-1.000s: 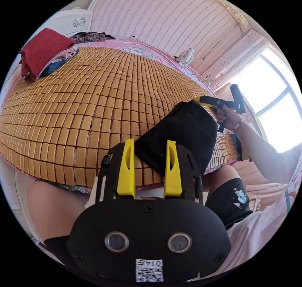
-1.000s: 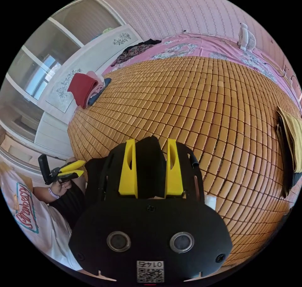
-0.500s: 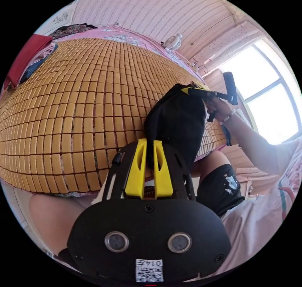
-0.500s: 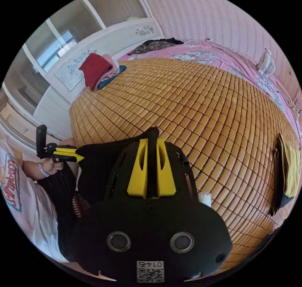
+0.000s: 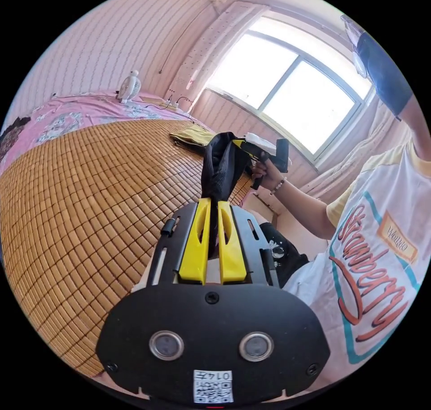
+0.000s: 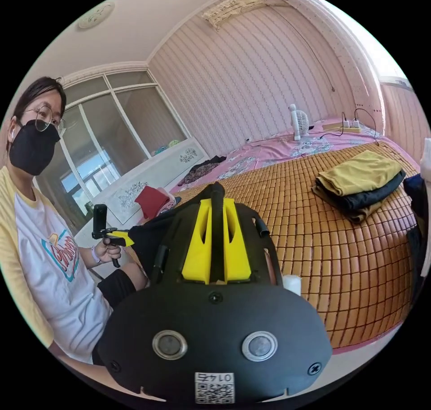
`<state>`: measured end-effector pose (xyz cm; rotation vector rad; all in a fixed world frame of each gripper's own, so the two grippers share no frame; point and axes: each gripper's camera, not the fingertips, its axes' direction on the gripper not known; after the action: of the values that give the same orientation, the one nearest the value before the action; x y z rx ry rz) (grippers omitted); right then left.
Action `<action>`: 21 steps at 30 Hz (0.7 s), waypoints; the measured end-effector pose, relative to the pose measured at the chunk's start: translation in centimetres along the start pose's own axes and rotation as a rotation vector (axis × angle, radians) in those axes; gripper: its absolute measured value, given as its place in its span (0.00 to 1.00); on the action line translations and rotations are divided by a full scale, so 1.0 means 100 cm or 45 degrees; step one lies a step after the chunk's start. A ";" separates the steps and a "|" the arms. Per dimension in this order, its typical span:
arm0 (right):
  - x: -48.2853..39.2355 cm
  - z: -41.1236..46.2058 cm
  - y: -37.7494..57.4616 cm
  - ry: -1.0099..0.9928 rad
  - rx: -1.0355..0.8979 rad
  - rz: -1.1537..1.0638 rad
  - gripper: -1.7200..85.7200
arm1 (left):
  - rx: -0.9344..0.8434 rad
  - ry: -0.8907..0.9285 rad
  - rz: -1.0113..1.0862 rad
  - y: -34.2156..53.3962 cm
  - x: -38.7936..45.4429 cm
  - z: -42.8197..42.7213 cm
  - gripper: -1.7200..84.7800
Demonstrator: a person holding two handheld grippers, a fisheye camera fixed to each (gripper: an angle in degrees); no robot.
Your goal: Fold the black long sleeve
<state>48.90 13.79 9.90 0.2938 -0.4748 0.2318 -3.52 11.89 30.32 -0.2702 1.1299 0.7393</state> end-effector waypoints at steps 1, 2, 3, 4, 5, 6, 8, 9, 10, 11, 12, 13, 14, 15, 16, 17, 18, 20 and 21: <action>0.001 -0.007 -0.006 0.028 0.005 -0.022 0.05 | 0.014 0.029 0.052 -0.020 -0.001 0.010 0.03; 0.004 -0.021 -0.022 0.093 0.008 -0.073 0.06 | 0.024 0.049 0.075 -0.031 -0.002 0.015 0.03; 0.008 -0.033 -0.041 0.164 0.000 -0.118 0.06 | 0.046 0.101 0.120 -0.054 -0.004 0.026 0.03; 0.010 -0.039 -0.053 0.202 -0.008 -0.137 0.06 | 0.073 0.157 0.145 -0.078 -0.007 0.038 0.03; 0.016 -0.048 -0.082 0.268 -0.041 -0.177 0.06 | 0.088 0.183 0.160 -0.091 -0.007 0.044 0.03; 0.023 -0.051 -0.116 0.334 -0.089 -0.216 0.07 | 0.122 0.206 0.199 -0.117 -0.008 0.057 0.04; 0.046 -0.041 -0.175 0.445 -0.207 -0.178 0.08 | 0.187 0.158 0.215 -0.156 -0.014 0.081 0.05; 0.068 -0.025 -0.214 0.544 -0.280 -0.130 0.09 | 0.230 0.112 0.181 -0.183 -0.025 0.101 0.07; 0.079 -0.016 -0.231 0.616 -0.301 -0.111 0.10 | 0.242 0.074 0.136 -0.209 -0.039 0.124 0.09; 0.104 0.001 -0.258 0.772 -0.329 -0.042 0.13 | 0.228 0.048 0.109 -0.220 -0.047 0.136 0.10; 0.129 0.015 -0.274 0.886 -0.340 0.066 0.16 | 0.167 -0.004 0.026 -0.236 -0.065 0.159 0.13; 0.141 0.021 -0.277 0.906 -0.344 0.124 0.18 | 0.087 0.003 -0.115 -0.243 -0.088 0.175 0.13; 0.156 0.029 -0.272 0.892 -0.335 0.222 0.19 | 0.063 0.032 -0.153 -0.242 -0.097 0.179 0.14; 0.159 0.033 -0.257 0.857 -0.282 0.262 0.20 | 0.060 0.090 -0.205 -0.231 -0.112 0.178 0.13; 0.157 0.034 -0.247 0.839 -0.248 0.264 0.20 | 0.063 0.112 -0.216 -0.213 -0.122 0.169 0.13; 0.147 0.037 -0.221 0.789 -0.208 0.225 0.20 | 0.051 0.108 -0.200 -0.203 -0.124 0.163 0.12; 0.131 0.040 -0.188 0.748 -0.215 0.154 0.19 | 0.010 0.065 -0.179 -0.179 -0.126 0.146 0.12; 0.097 0.041 -0.129 0.713 -0.265 0.049 0.19 | -0.035 -0.018 -0.153 -0.135 -0.126 0.110 0.11; 0.072 0.038 -0.085 0.713 -0.289 0.000 0.19 | -0.049 -0.067 -0.160 -0.100 -0.124 0.081 0.11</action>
<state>55.98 5.70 14.71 0.0000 0.0546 0.2460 6.11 4.04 43.15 -0.3490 1.0401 0.6534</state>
